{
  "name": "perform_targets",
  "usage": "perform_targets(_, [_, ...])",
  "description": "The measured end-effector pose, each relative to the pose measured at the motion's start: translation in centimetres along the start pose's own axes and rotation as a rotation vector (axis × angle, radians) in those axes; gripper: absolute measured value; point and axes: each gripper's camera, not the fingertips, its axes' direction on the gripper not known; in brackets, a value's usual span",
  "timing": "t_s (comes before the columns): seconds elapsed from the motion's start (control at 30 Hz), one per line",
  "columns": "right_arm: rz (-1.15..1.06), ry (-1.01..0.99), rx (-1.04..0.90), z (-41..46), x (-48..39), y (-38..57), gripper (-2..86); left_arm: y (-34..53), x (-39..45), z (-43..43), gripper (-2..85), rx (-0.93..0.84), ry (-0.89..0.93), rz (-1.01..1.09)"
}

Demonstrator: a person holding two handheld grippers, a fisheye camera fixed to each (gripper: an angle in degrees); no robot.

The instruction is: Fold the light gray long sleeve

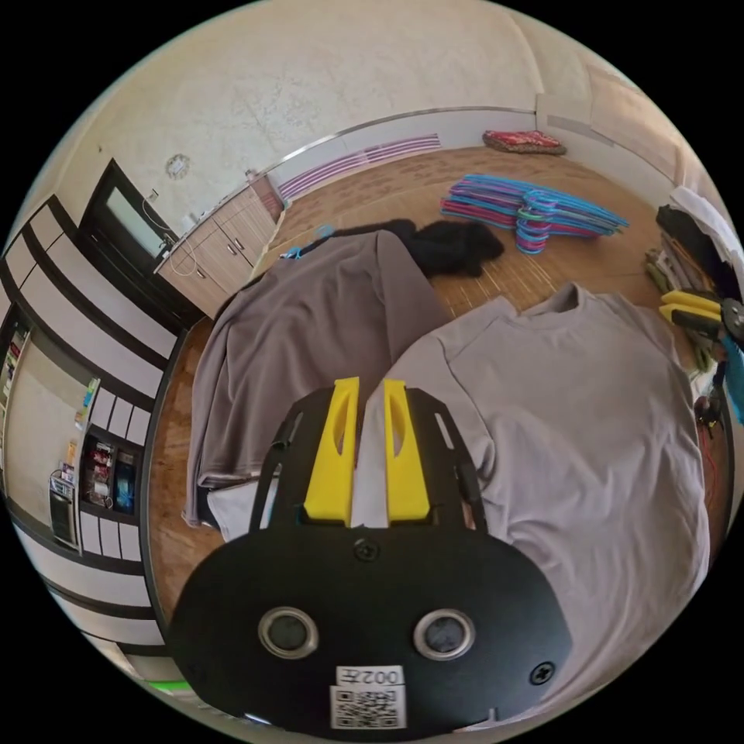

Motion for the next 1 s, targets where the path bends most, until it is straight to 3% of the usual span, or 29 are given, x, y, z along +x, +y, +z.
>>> perform_targets(0.37, [-0.099,-0.287,-0.001,-11.4,-9.3,10.4,4.9,7.9,2.0,-6.4,1.8,-0.027,0.190,0.008])
perform_targets(0.6, [-0.165,-0.323,-0.094,-15.4,-16.7,16.3,7.6,13.7,4.0,-8.9,2.6,-0.108,0.252,0.101])
perform_targets(0.8, [0.009,-0.374,-0.016,-19.4,-17.9,21.1,9.7,17.7,3.7,-11.5,3.1,-0.138,0.324,0.159])
perform_targets(1.0, [0.040,-0.356,-0.049,-22.3,-20.6,24.3,9.6,21.6,1.9,-14.3,3.2,-0.129,0.342,0.162])
